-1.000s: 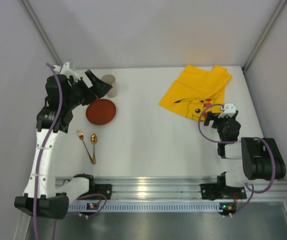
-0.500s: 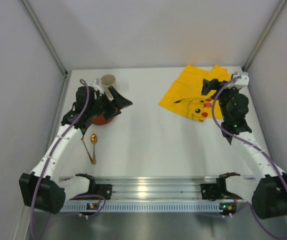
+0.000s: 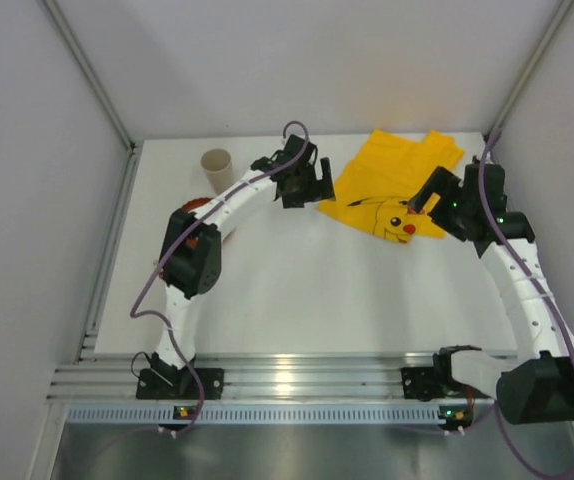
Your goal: Set the dinner table for one person
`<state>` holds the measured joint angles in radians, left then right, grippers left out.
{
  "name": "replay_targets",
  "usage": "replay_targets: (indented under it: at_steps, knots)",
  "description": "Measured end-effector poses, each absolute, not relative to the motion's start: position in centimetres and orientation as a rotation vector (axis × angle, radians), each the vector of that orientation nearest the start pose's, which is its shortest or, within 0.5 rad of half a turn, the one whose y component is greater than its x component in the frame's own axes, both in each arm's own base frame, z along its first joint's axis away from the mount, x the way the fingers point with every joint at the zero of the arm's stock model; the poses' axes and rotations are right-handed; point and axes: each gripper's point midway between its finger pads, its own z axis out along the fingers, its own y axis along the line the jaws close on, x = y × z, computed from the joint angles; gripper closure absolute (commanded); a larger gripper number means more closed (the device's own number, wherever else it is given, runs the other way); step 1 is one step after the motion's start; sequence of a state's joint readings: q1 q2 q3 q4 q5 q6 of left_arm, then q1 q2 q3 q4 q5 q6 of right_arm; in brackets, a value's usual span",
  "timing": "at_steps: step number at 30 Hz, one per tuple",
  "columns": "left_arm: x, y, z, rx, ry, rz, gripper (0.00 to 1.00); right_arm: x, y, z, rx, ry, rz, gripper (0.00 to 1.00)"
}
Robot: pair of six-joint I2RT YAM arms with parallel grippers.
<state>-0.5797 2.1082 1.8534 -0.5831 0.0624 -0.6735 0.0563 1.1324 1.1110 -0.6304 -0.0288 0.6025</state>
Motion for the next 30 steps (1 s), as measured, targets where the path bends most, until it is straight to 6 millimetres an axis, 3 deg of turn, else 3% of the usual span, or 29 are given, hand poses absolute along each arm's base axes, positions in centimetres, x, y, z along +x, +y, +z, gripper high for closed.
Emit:
replay_targets:
  at_steps: [3, 7, 13, 25, 30]
  knots:
    - [45.7, -32.9, 10.7, -0.077, 2.535, -0.546, 0.04, 30.1, 4.8, 22.0, 0.609, 2.254, 0.380, 0.00]
    - [47.2, -32.2, 8.4, -0.093, 2.559, -0.496, 0.04, 26.2, 4.5, 24.1, 0.588, 2.220, 0.383, 0.00]
    - [47.3, -32.3, 4.4, -0.120, 2.632, -0.520, 0.09, 22.4, 3.1, 25.1, 0.564, 2.216, 0.297, 0.00]
    - [47.7, -38.7, 4.9, -0.067, 2.569, -0.761, 0.18, 22.7, 2.4, 23.2, 0.568, 2.320, 0.205, 0.00]
    - [48.5, -39.5, 4.6, -0.099, 2.553, -0.789, 0.40, 22.7, 2.3, 23.1, 0.552, 2.326, 0.197, 0.00]
